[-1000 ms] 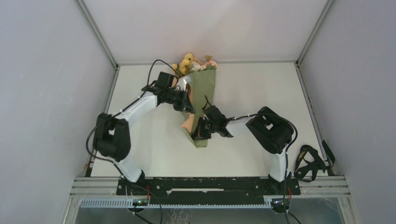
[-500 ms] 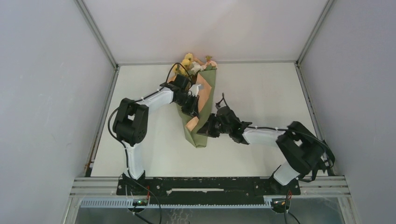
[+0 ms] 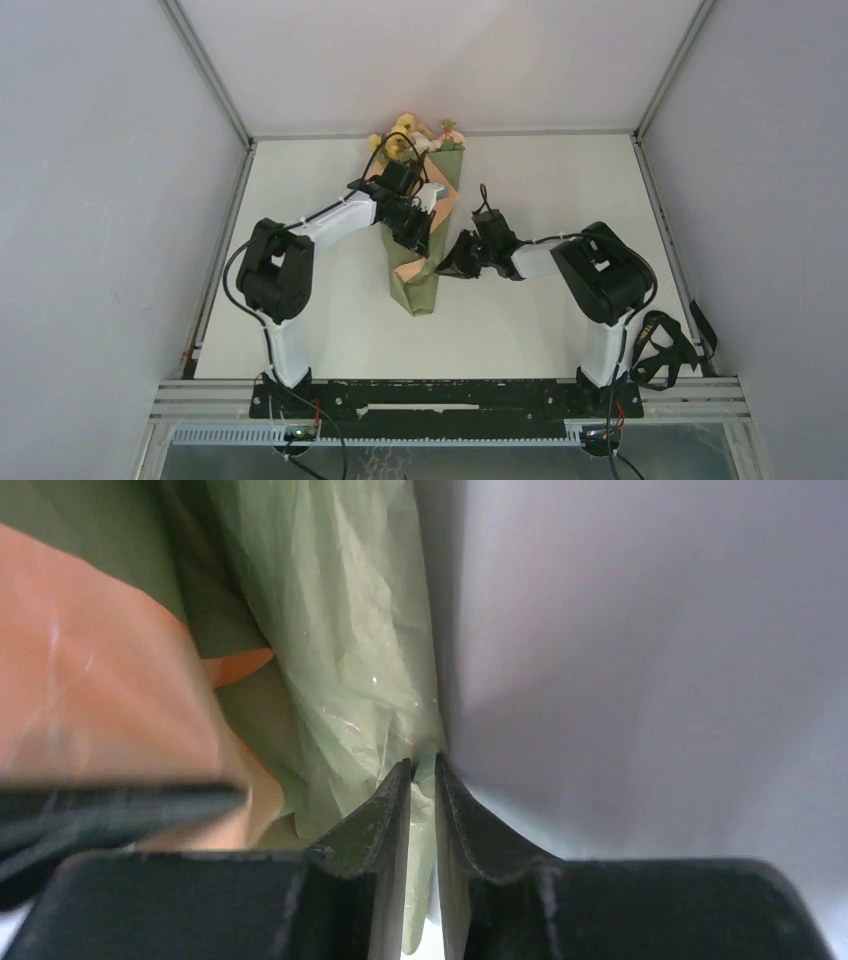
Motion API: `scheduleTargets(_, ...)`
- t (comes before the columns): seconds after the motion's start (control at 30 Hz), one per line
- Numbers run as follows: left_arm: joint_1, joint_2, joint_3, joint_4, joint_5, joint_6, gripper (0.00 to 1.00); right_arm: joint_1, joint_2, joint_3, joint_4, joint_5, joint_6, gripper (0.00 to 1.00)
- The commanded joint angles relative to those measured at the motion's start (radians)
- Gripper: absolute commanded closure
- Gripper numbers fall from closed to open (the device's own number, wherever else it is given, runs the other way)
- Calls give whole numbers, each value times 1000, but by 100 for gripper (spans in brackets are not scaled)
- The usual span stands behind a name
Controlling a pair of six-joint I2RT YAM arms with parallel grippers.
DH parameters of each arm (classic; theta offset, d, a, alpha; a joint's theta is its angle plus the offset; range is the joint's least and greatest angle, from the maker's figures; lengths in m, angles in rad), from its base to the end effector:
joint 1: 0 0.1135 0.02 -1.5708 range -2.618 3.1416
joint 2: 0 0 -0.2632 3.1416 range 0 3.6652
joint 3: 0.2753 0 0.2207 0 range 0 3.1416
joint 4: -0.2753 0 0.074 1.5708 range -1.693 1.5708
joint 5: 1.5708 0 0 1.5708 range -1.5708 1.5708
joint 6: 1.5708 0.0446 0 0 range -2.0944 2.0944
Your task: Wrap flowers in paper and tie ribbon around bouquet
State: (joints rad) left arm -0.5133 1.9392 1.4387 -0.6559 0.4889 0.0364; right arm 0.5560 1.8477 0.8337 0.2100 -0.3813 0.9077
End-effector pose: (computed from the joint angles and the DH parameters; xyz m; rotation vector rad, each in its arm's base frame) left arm 0.3169 -0.2027 0.2060 0.8840 2.6042 -0.8020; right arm 0.2759 0.1910 0.1350 0.2563 2.6029 1.0773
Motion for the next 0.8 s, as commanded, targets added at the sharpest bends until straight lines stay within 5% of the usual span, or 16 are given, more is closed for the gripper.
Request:
scheduleTargets(0.0,-79,-141,-20,-8,-26,118,100,26,88,59,176,-102,37,78)
scheduleTargets(0.47,-190,-88,-110,-23,-172,401,100,1,20,-135,467,-127,260,80)
scheduleTargets(0.6,-235,-80,-153,-4,-258,463,100,-55,-61,-174,404,-134,204,80)
scheduleTargets(0.77,-262,-88,-166,7,-301,498,100,-204,-257,-149,99,-110,-50,78)
